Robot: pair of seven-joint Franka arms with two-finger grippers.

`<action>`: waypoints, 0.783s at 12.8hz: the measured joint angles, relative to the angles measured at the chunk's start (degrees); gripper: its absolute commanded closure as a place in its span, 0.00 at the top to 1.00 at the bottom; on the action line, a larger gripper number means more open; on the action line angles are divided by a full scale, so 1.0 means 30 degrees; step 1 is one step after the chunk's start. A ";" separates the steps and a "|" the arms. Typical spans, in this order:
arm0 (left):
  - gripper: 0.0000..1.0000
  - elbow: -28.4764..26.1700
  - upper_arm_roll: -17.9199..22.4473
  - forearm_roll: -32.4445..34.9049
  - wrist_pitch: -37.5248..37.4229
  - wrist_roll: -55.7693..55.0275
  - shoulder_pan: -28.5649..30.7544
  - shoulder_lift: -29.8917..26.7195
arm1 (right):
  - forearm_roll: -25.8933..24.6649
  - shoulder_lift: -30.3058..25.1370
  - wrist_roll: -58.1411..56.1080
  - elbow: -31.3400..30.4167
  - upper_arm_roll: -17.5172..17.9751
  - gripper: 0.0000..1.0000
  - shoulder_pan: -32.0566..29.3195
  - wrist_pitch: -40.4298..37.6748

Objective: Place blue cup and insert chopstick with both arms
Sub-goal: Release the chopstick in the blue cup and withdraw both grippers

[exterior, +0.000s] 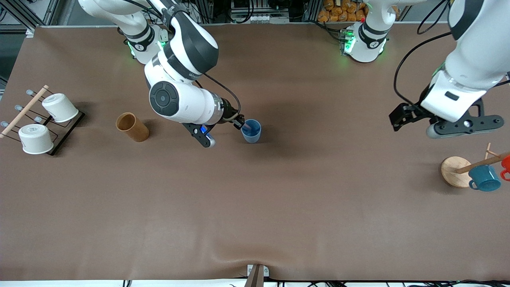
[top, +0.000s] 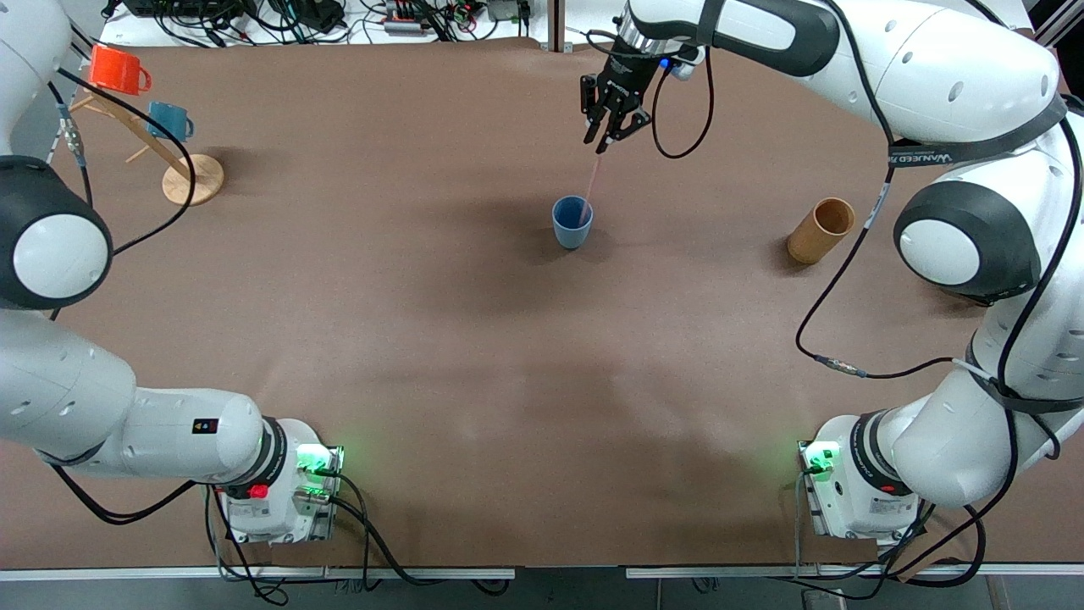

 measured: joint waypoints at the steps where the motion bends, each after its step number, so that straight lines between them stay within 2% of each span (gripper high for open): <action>1: 1.00 -0.0272 0.0509 -0.0524 -0.0002 0.0551 0.0007 -0.0265 | -0.0010 -0.0028 0.0258 0.0034 -0.0128 1.00 -0.0073 0.0001; 2: 1.00 -0.0570 0.1095 -0.1089 -0.0004 0.1156 0.0021 -0.0568 | -0.0021 -0.0117 0.0517 0.0096 -0.0263 1.00 -0.0254 -0.0199; 4: 1.00 -0.1140 0.1932 -0.1526 -0.0024 0.2143 0.0073 -0.1209 | -0.0063 -0.0437 0.0612 0.0593 -0.0450 1.00 -0.1375 -0.2586; 7: 1.00 -0.1529 0.2121 -0.1567 -0.0472 0.2317 0.0042 -0.1902 | -0.0049 -0.0876 -0.0463 0.1749 -0.0528 1.00 -0.4454 -0.7495; 10: 1.00 -0.1767 0.2109 -0.1569 -0.0682 0.2317 0.0011 -0.2358 | -0.0090 -0.1174 -0.3352 0.2530 -0.0560 1.00 -0.6803 -0.9343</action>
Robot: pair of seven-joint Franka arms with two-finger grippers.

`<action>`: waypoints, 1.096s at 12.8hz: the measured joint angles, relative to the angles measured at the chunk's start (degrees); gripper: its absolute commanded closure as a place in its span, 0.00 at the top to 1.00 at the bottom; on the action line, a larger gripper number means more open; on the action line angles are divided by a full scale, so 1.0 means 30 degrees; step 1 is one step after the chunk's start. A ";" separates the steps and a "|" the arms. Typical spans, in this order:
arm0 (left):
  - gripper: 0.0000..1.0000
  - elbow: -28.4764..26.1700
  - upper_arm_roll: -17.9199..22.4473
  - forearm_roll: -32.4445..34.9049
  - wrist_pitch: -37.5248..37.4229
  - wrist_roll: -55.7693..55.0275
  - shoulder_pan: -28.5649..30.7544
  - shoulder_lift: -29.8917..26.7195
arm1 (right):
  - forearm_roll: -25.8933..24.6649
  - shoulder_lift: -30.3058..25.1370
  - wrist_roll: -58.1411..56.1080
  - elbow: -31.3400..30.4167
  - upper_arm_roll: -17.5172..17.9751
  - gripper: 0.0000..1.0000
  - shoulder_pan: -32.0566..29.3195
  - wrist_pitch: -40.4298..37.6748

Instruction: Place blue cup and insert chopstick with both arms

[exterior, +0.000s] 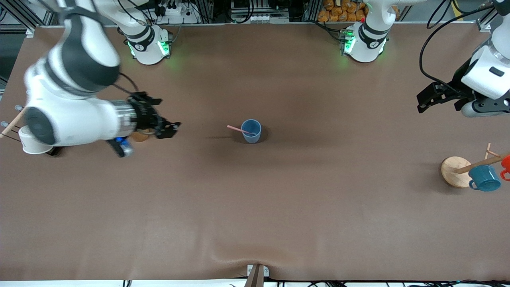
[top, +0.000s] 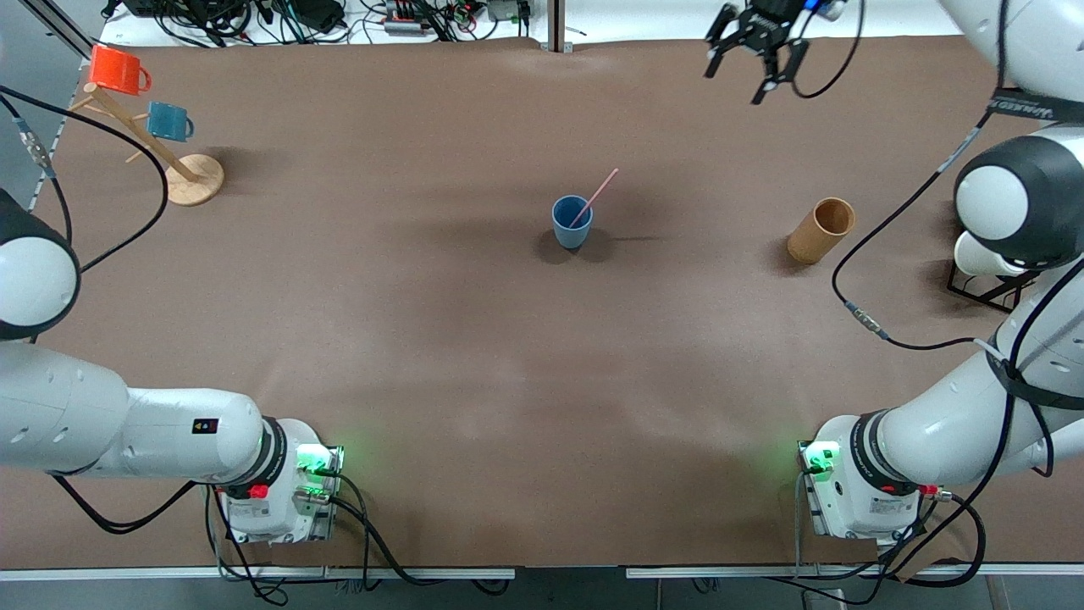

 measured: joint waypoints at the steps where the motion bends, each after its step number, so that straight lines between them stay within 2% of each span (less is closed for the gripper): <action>1: 1.00 -0.0134 0.0004 0.0000 -0.0010 0.0000 0.0002 -0.0079 | -0.0173 -0.0157 -0.1730 0.0102 -0.0016 1.00 -0.0712 -0.0274; 3: 1.00 -0.0301 0.0022 -0.0001 -0.0015 0.0000 0.0042 -0.0106 | -0.1944 -0.0492 -0.4952 0.0204 -0.0181 1.00 -0.1674 -0.0506; 5: 1.00 -0.0303 0.0233 -0.0205 -0.0103 0.0040 0.0253 -0.0168 | -0.5371 -0.0859 -0.8732 0.0253 -0.0436 1.00 -0.1856 -0.0371; 7: 1.00 -0.0303 0.0451 -0.0514 -0.0292 0.0237 0.0328 -0.0378 | -0.7302 -0.1250 -1.1811 0.0273 -0.0757 1.00 -0.1867 0.0667; 11: 1.00 -0.0301 0.0440 -0.0545 -0.0486 0.0272 0.0159 -0.0602 | -0.7780 -0.1783 -1.7630 0.0066 -0.1724 1.00 -0.2661 0.2177; 14: 1.00 -0.0307 0.0381 -0.0546 -0.0487 0.0272 0.0159 -0.0601 | -0.7788 -0.3156 -2.0206 -0.1953 -0.1899 1.00 -0.3120 0.4445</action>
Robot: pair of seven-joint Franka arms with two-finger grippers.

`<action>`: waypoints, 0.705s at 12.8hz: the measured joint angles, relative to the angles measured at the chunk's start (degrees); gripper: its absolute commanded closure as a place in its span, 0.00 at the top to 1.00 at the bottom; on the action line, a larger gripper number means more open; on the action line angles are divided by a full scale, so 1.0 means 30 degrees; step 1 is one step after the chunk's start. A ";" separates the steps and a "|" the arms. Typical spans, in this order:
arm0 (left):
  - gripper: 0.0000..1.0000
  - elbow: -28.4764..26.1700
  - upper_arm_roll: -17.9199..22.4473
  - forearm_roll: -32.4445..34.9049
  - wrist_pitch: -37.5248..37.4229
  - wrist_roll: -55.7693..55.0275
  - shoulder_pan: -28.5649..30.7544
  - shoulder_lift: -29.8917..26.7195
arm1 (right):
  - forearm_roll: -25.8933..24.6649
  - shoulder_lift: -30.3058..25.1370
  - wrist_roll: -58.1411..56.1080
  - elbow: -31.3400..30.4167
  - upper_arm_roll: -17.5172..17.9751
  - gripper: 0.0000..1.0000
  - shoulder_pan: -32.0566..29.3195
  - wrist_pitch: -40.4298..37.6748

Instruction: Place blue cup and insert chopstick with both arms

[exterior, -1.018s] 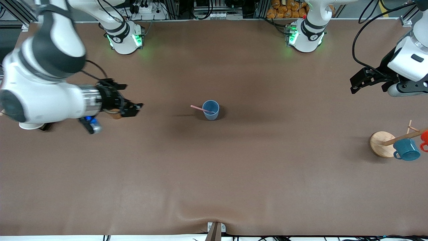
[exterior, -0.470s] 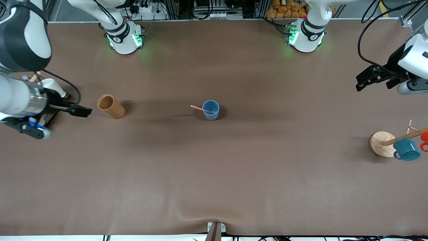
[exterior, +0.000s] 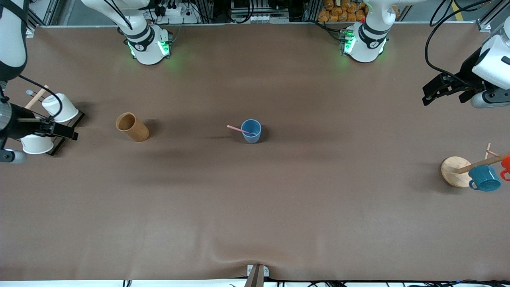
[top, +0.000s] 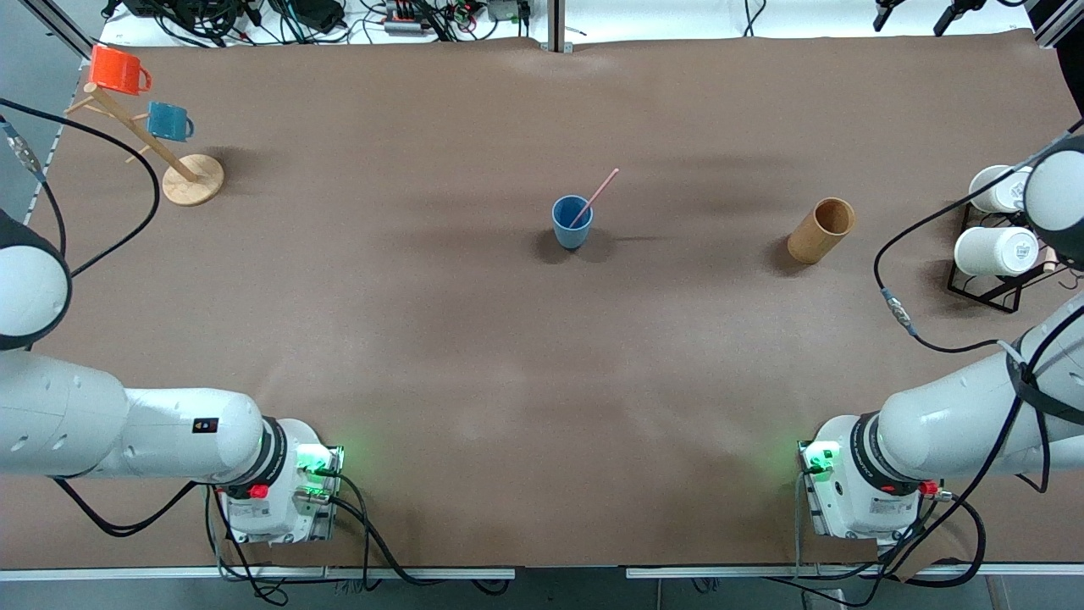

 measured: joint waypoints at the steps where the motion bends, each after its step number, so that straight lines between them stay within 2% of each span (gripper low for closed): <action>1: 1.00 -0.0002 -0.0037 -0.0001 0.0000 0.0000 0.0001 0.0000 | 0.0000 -0.0923 -0.0235 -0.1417 -0.0002 1.00 -0.0029 0.1080; 3: 1.00 -0.0002 -0.0266 -0.0004 0.0000 0.0000 -0.0005 0.0000 | 0.0000 -0.2854 -0.0418 -0.4275 0.0035 1.00 -0.0028 0.2662; 4: 1.00 -0.0003 -0.0366 -0.0005 0.0000 0.0000 -0.0009 0.0000 | 0.0000 -0.3446 -0.0534 -0.4957 0.0056 1.00 -0.0028 0.2957; 6: 1.00 -0.0003 -0.0399 -0.0005 0.0000 0.0000 -0.0009 0.0000 | 0.0000 -0.3800 -0.0652 -0.4849 0.0123 1.00 -0.0076 0.3066; 9: 1.00 0.0000 -0.0390 -0.0005 0.0000 0.0000 0.0014 -0.0001 | -0.0101 -0.3015 -0.0656 -0.2572 0.1584 1.00 -0.1150 0.0995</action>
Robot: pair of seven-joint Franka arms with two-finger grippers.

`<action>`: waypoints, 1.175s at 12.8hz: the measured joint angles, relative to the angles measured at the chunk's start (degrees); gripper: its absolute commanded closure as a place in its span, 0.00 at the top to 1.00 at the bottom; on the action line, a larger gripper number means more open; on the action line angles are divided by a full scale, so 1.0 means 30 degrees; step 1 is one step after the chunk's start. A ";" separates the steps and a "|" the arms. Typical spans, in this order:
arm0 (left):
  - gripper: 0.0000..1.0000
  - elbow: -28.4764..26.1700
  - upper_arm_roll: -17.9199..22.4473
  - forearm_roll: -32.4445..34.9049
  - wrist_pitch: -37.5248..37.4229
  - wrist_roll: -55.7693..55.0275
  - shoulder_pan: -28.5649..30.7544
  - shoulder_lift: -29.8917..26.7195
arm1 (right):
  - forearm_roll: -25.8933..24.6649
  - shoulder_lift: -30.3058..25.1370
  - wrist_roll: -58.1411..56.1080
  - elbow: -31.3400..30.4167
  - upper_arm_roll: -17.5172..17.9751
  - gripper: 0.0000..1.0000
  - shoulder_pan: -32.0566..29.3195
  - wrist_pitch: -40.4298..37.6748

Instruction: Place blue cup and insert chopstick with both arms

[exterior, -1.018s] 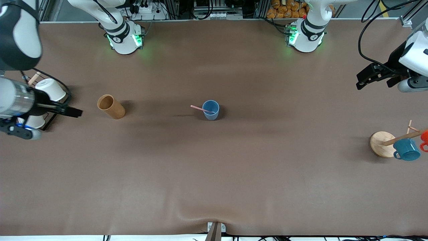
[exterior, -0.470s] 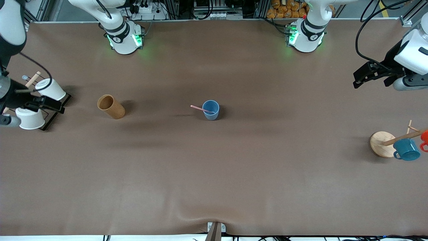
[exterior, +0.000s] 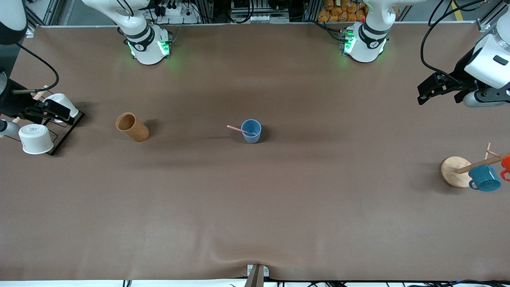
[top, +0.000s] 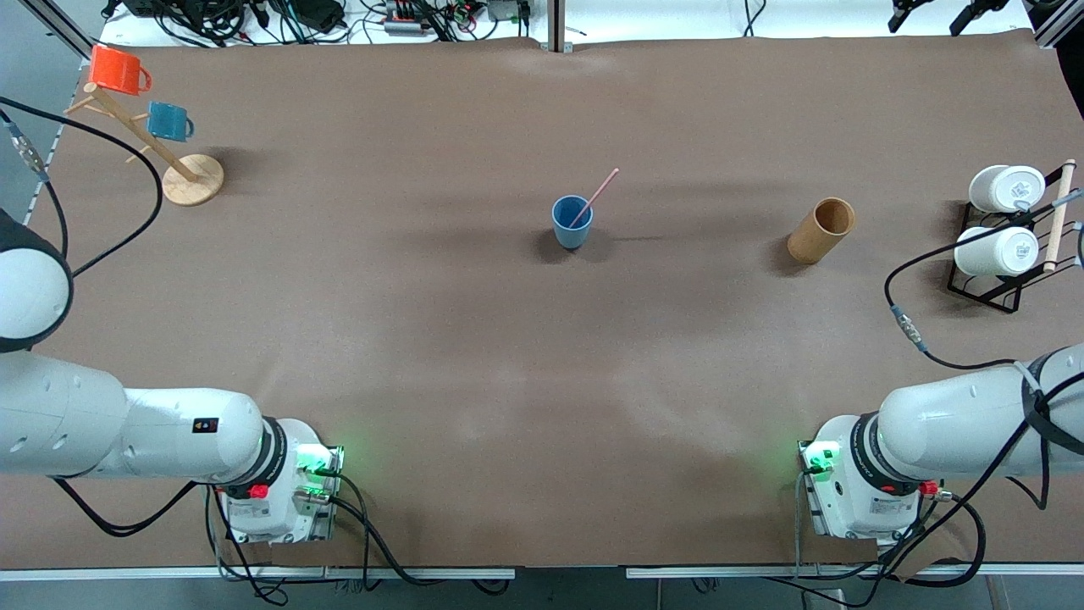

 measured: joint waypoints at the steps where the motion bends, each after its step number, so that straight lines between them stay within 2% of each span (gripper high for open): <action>1: 1.00 0.0001 0.0000 0.0000 0.0000 0.0000 0.0002 -0.0001 | -0.0096 0.0332 0.0000 0.0707 0.0268 1.00 -0.0110 -0.0639; 4: 1.00 0.0004 0.0000 0.0000 0.0000 0.0000 0.0003 -0.0007 | -0.0160 0.0509 -0.0049 0.1278 0.0335 1.00 -0.0271 -0.1709; 10: 1.00 0.0010 0.0000 0.0000 -0.0007 0.0000 0.0013 -0.0151 | -0.0153 -0.0638 -0.0057 -0.0370 0.0351 1.00 -0.0326 -0.0121; 15: 1.00 0.0010 -0.0015 0.0000 -0.0007 0.0000 0.0015 -0.0154 | -0.0159 -0.0608 -0.0054 0.0848 0.0334 1.00 -0.0288 -0.0993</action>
